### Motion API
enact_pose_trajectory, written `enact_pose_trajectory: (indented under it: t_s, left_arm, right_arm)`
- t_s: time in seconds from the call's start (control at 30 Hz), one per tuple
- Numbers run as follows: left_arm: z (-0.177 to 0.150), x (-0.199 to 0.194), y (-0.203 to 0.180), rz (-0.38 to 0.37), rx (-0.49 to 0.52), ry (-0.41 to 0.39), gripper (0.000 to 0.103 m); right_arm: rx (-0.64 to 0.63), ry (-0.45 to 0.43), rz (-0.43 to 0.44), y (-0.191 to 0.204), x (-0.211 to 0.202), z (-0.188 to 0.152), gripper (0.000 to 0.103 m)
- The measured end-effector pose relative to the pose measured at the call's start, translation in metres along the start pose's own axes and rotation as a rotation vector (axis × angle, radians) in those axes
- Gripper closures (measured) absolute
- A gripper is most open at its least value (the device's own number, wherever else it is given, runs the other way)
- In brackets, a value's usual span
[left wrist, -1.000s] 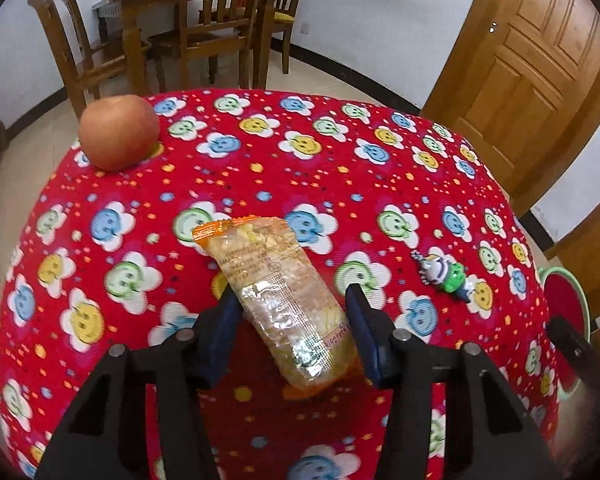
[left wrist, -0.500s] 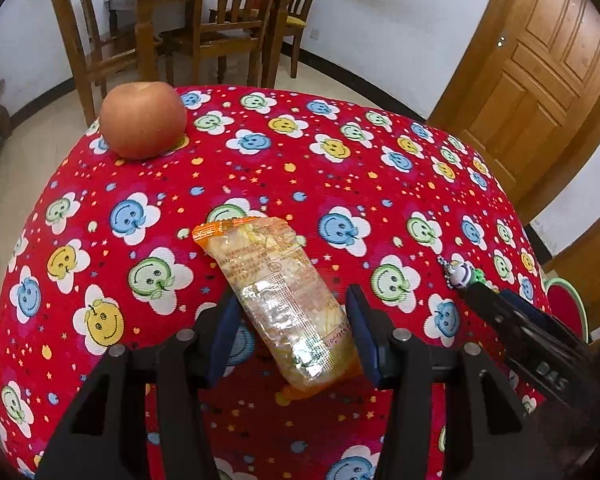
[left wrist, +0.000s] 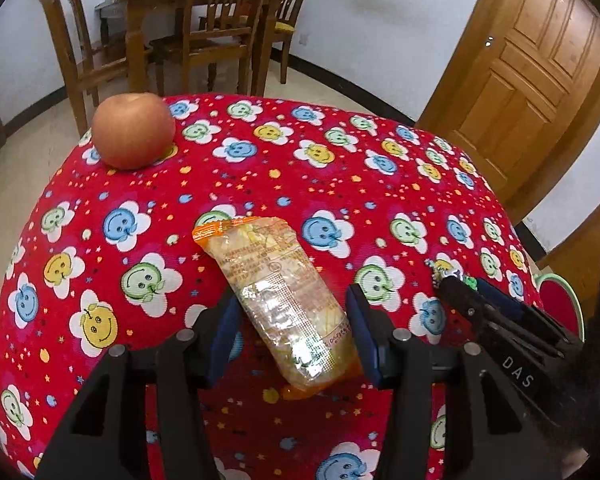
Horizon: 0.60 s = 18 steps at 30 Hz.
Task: Collect trash
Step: 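Grasp the green toy figure with the right gripper while the left gripper holds the snack bag, then carry the snack bag and green toy figure over the red bucket with both grippers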
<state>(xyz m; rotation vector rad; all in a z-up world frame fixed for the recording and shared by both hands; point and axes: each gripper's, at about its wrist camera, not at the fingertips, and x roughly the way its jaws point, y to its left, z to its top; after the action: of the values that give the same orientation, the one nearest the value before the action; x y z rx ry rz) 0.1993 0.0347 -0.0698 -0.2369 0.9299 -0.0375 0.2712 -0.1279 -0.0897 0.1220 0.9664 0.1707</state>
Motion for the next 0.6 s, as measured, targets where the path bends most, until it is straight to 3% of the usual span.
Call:
enact_pose_trajectory:
  t_s: [0.33,0.6]
  left_arm:
    - [-0.004,-0.018,-0.026,-0.033,0.056,-0.022,0.050]
    - [-0.008,-0.036,-0.061,-0.085,0.104,-0.023,0.050]
  right_arm:
    - [0.073,-0.047,0.028,-0.021,-0.044,-0.013,0.057]
    - [0.153,-0.136,0.015,-0.060,-0.099,-0.029,0.057]
